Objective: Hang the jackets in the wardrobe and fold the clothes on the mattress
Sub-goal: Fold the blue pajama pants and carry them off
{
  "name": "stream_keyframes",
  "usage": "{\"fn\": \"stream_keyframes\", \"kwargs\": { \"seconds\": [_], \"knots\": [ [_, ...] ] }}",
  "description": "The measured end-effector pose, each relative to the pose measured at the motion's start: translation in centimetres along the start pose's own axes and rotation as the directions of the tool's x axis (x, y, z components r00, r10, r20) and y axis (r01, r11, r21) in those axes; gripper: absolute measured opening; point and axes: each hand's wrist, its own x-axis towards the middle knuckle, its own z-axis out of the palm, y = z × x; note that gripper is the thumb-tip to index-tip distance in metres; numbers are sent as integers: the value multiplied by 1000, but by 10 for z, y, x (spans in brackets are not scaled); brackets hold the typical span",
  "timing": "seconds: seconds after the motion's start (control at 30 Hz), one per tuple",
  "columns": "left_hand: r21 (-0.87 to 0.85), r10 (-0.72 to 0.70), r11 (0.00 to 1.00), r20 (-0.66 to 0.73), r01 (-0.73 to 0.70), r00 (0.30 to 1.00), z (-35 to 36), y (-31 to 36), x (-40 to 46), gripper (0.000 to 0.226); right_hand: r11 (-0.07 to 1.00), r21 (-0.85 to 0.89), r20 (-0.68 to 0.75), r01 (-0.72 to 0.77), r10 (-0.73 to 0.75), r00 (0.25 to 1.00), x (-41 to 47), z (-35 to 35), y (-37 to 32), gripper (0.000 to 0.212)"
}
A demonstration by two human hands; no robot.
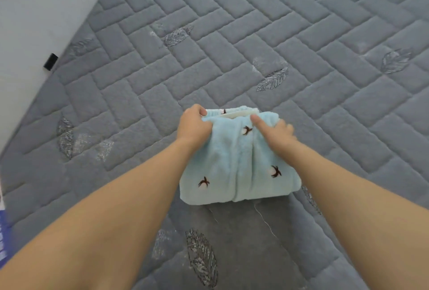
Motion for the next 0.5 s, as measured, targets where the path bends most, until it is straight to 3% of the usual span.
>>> {"fn": "stream_keyframes", "kwargs": {
  "seconds": [0.1, 0.2, 0.3, 0.5],
  "knots": [
    [52, -22, 998, -37, 24, 999, 22, -17, 26, 8, 1000, 16, -45, 0, 1, 999, 28, 32, 5, 117],
    [128, -58, 989, -98, 70, 994, 37, -35, 57, 20, 1000, -13, -219, 27, -29, 975, 57, 55, 6, 87],
    [126, -83, 986, -190, 108, 978, 54, -55, 85, 38, 992, -106, -436, 61, -102, 894, 87, 72, 4, 63],
    [117, -96, 984, -284, 134, 954, 79, -69, 111, 48, 990, -139, -601, 20, -101, 793, 119, 92, 11, 63]
  ]
}}
